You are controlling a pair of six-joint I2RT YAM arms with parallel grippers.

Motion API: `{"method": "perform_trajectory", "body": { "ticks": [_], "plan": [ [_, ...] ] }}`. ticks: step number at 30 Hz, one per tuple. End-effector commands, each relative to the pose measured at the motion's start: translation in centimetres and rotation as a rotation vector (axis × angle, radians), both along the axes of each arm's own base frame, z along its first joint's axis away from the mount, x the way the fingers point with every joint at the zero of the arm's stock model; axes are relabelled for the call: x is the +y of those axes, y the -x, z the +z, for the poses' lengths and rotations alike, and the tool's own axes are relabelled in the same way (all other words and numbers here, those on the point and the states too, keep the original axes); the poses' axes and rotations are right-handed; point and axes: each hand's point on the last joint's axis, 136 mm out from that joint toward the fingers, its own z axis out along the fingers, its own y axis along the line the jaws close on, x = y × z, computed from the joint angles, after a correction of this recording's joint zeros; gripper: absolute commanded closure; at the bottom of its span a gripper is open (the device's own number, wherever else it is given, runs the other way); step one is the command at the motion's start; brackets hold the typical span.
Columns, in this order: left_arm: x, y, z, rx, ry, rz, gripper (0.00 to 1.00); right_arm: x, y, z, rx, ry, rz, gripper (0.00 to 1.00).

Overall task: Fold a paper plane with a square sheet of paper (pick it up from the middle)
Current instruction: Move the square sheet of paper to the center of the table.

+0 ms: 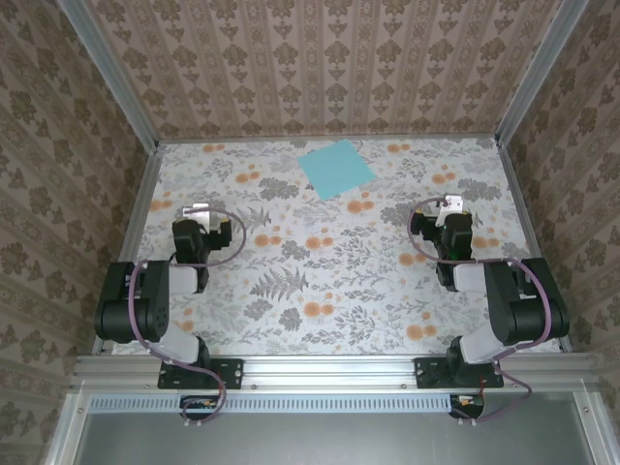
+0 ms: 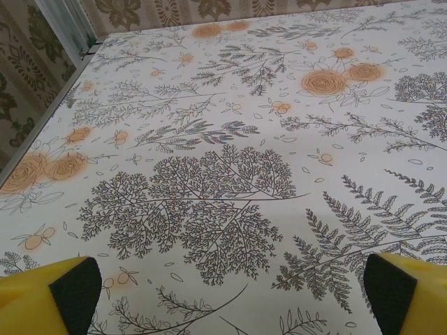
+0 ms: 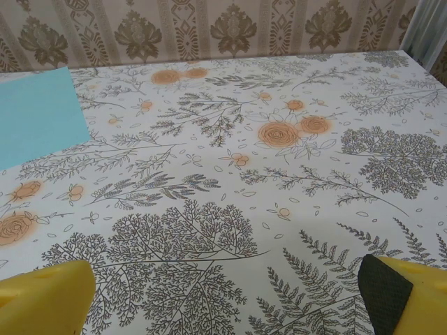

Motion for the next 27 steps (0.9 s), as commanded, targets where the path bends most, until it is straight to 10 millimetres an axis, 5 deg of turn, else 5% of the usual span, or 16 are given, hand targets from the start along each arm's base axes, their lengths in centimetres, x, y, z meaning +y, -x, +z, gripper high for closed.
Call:
{"method": "perform_trajectory", "body": {
  "ticks": [1, 24, 27],
  "plan": [
    [0.1, -0.7, 1.2, -0.041, 0.003, -0.005, 0.0, 0.2, 0.1, -0.2, -0.003, 0.003, 0.002, 0.0],
    [0.0, -0.4, 1.2, -0.048, 0.006, -0.015, 0.0, 0.2, 0.1, -0.1, -0.007, 0.003, 0.003, 0.0],
    [0.4, 0.5, 2.3, -0.113, 0.007, 0.007, 0.0, 0.2, 0.1, 0.1, -0.013, 0.005, 0.001, 0.0]
  ]
}}
